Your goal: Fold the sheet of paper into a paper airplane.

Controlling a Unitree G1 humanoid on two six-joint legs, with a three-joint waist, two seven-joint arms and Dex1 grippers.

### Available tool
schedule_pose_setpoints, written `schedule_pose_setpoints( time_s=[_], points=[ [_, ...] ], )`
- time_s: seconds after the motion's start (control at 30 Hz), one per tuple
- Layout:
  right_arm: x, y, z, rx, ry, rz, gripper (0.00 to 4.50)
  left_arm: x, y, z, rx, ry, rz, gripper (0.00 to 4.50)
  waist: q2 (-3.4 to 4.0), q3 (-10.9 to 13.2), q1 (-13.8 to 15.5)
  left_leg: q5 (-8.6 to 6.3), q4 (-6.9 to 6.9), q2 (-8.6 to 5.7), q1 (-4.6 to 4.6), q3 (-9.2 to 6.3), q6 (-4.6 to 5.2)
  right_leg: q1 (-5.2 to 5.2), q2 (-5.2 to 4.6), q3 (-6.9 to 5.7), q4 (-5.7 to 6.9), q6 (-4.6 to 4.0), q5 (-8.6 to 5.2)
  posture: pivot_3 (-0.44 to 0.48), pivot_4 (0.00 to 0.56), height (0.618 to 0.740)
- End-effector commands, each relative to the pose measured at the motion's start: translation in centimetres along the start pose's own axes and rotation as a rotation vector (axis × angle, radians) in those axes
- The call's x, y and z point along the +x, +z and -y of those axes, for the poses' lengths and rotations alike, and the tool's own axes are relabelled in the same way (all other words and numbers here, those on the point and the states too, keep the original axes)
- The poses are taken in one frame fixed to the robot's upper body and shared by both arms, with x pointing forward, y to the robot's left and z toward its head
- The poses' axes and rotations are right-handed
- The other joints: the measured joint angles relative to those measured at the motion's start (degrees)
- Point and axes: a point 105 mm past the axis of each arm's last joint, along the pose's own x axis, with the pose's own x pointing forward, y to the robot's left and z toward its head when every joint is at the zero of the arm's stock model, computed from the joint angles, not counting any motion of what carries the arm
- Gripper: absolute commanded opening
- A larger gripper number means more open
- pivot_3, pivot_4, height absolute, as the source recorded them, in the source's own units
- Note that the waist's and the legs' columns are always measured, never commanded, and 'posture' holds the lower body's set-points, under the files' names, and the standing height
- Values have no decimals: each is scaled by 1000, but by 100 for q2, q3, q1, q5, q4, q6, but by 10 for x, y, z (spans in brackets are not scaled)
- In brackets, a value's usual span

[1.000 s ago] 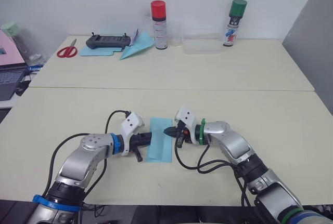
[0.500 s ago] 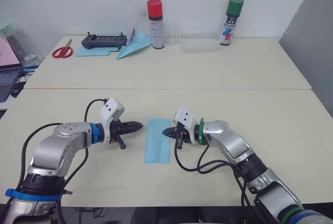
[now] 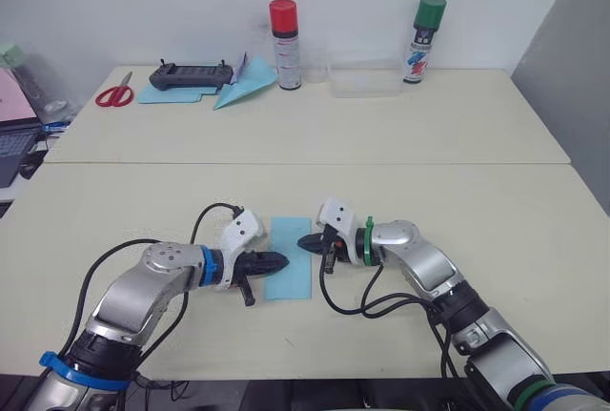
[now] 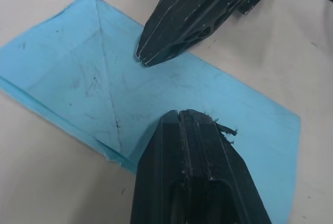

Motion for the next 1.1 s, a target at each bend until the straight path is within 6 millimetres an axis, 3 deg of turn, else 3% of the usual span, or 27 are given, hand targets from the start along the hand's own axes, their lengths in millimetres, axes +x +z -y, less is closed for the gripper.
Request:
schedule_pose_setpoints(
  time_s=[0.03,0.17,0.4,0.7,0.87,0.97,1.03,1.1],
  points=[
    [-10,7,10,26,-48,85,36,-2,-17,-6,3,25,-67,0,0,0,8,0,0,0,-2,-1,0,0,0,-1,0,0,0,0,150,740],
    [-8,-5,13,-13,-47,19,36,-1,-21,-5,7,23,-64,0,0,1,4,0,0,-1,-2,4,0,-1,-1,2,-1,2,1,0,150,740],
    [-11,-43,43,25,-205,-125,36,-4,-37,-3,7,12,-113,0,-1,-2,-9,0,-3,2,39,10,1,20,-1,5,1,-11,-6,0,150,740],
    [-16,-53,64,21,-316,-166,36,-7,-41,-4,-22,26,-98,0,-5,-37,-8,2,-29,3,73,12,4,41,-2,9,0,-21,-11,0,150,740],
    [-19,-38,71,4,-356,-80,36,-8,-42,-6,-17,32,-99,0,-4,-37,-6,6,-29,3,95,10,10,36,-5,11,-4,-26,-15,0,150,740],
    [-21,-14,69,32,-346,72,36,-7,-40,-7,-16,39,-90,0,-4,-36,8,7,-29,3,88,10,11,35,-9,10,-11,-26,-15,0,150,740],
    [-28,7,58,30,-271,175,36,-6,-39,-7,-26,42,-76,0,-2,-35,23,8,-29,2,74,12,12,26,-11,10,-13,-26,-15,0,150,740],
    [-33,16,51,14,-238,205,36,-6,-39,-7,-29,41,-74,0,0,-33,26,10,-29,-1,52,15,13,21,-11,9,-12,-24,-14,0,150,740]
  ],
)
